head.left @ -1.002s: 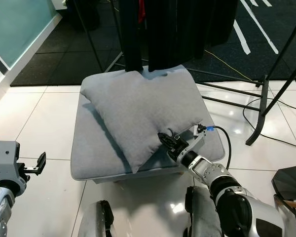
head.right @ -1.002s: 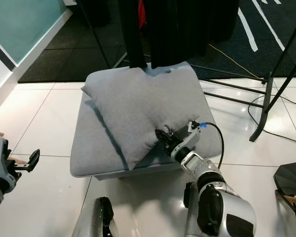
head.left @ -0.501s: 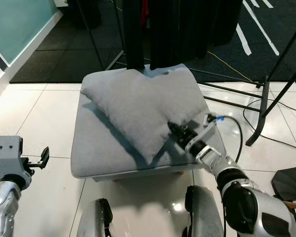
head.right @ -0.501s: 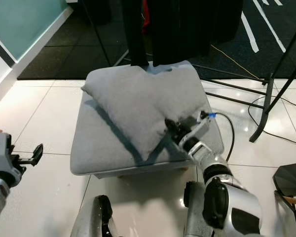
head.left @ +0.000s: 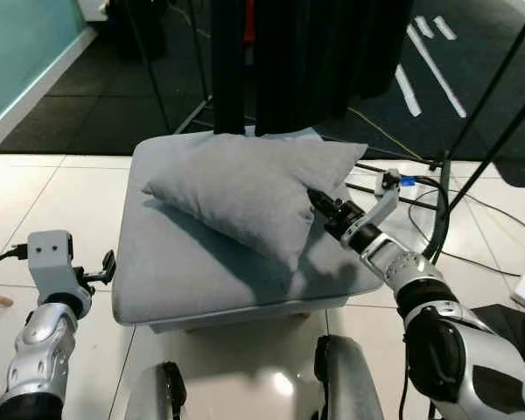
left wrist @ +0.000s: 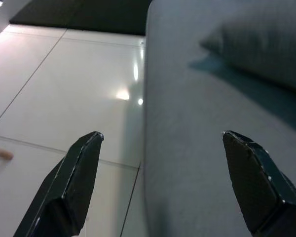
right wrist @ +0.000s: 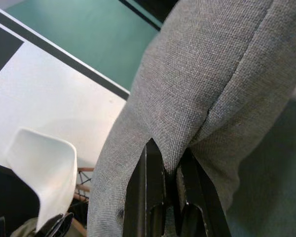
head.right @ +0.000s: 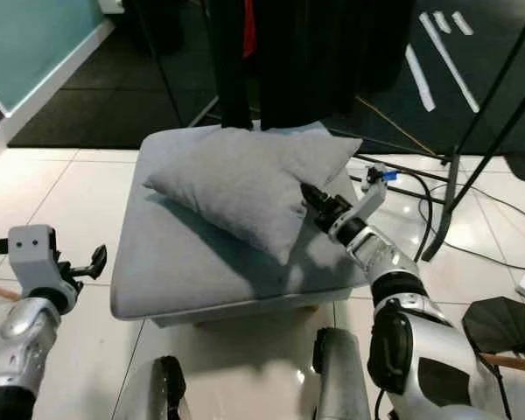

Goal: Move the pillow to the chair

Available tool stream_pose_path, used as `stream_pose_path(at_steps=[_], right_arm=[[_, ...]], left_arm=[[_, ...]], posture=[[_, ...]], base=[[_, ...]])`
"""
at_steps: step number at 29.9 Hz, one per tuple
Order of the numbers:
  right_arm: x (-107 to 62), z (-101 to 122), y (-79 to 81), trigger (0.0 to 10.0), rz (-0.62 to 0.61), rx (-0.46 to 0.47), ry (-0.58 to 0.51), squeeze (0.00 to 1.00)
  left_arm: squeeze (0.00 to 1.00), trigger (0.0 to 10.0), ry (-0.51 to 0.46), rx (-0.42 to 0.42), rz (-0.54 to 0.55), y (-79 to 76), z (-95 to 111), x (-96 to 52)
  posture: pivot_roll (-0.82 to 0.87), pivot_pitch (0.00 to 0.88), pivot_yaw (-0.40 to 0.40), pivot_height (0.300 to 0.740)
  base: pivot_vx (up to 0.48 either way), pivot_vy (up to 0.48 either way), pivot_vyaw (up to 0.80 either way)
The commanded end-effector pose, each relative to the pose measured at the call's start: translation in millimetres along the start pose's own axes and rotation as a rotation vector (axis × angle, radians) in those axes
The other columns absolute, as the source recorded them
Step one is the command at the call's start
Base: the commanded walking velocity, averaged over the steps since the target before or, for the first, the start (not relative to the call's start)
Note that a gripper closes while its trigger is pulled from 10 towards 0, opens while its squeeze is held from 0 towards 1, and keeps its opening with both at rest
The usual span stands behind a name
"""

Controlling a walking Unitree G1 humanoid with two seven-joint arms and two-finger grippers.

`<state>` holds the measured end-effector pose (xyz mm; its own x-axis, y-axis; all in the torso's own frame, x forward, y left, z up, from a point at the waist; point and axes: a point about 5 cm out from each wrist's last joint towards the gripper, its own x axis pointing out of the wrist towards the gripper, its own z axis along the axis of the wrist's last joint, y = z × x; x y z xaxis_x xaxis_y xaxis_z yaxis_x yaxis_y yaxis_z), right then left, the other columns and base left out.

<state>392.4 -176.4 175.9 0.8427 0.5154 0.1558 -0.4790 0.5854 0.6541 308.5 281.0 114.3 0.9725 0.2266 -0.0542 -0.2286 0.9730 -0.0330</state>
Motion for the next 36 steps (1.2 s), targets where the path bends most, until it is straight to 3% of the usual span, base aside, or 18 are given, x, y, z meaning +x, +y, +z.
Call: stream_pose_path(at_steps=[1, 5, 9, 19, 27, 36], right_arm=[[-0.1, 11, 3.3, 0.0, 0.034, -0.037, -0.045, 0.0], [3.5, 20, 10.5, 0.0, 0.076, -0.069, -0.049, 0.0], [19.0, 35, 40.8, 0.0, 0.239, -0.153, -0.037, 0.0], [32.5, 46, 73.9, 0.0, 0.377, -0.22, -0.045, 0.0], [34.4, 38, 74.1, 0.0, 0.361, -0.241, -0.015, 0.0], [34.5, 32, 74.5, 0.0, 0.343, -0.253, 0.008, 0.0]], left_arm=[[0.0, 10.0, 0.031, 0.008, 0.01, 1.2, -10, -2.9], [0.0, 10.0, 0.028, 0.002, 0.004, -4.3, -10, -0.4], [0.0, 10.0, 0.016, -0.009, -0.006, -14.1, -11, 4.3], [0.0, 10.0, -0.019, -0.036, 0.004, -15.9, -5, 8.7], [0.0, 10.0, -0.026, -0.043, 0.005, -18.5, -2, 10.9], [0.0, 10.0, -0.004, -0.046, 0.006, -19.8, -7, 12.3]], posture=[[-0.16, 0.109, 0.021, 0.526], [-0.18, 0.087, 0.014, 0.536], [-0.19, 0.069, 0.005, 0.551], [-0.19, 0.063, 0.002, 0.576], [-0.2, 0.066, 0.001, 0.596], [-0.2, 0.068, 0.003, 0.626]], base=[[0.0, 0.0, 0.0], [0.0, 0.0, 0.0], [0.0, 0.0, 0.0], [0.0, 0.0, 0.0], [0.0, 0.0, 0.0], [-0.415, 0.0, 0.0]])
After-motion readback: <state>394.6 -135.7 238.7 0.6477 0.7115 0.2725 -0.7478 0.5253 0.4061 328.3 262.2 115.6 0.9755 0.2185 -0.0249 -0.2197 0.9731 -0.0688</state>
